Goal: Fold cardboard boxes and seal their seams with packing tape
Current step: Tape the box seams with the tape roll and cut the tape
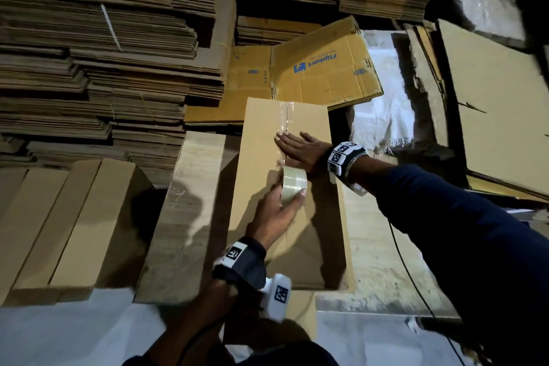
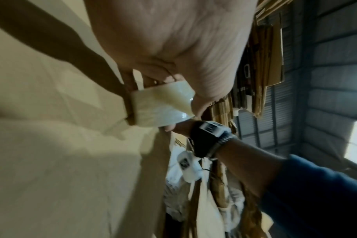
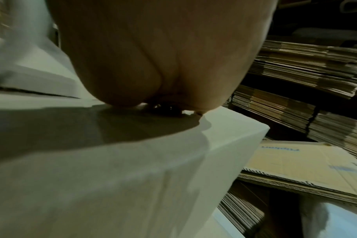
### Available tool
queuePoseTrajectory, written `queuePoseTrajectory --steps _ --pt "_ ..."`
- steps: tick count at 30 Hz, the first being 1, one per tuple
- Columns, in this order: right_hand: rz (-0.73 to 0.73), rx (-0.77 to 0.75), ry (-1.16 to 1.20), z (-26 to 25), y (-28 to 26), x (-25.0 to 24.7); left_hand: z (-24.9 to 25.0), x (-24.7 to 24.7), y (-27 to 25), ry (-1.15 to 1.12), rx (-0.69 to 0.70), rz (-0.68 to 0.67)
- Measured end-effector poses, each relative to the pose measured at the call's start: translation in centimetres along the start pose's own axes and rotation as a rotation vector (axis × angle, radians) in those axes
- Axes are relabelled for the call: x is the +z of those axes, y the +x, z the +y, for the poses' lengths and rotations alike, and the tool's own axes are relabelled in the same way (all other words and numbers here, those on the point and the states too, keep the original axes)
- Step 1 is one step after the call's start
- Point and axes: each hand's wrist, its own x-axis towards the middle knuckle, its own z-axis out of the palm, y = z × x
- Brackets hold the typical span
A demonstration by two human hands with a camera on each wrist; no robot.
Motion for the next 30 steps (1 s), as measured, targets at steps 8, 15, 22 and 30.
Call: queuePoseTrajectory --steps 8,15,22,30 --pt "0.012 0.115 0.055 -2.8 -1.2 -0.2 -1.6 -0.8 -2.7 -0.068 0.025 -0.094" --pt "0.006 0.139 0.031 -4.1 -2.4 1.3 -1.4 0.3 -6.0 -0.202 -0.014 -0.090" --pt "-0.003 0.158 0.090 -6.1 -4.0 1.1 -1.7 -1.1 -6.9 -0.168 -0.025 -0.147" --pt "-0.054 0.129 0.101 -8.3 -6.8 3.6 -4.1 1.4 -9.7 -0.116 -0.012 -0.090"
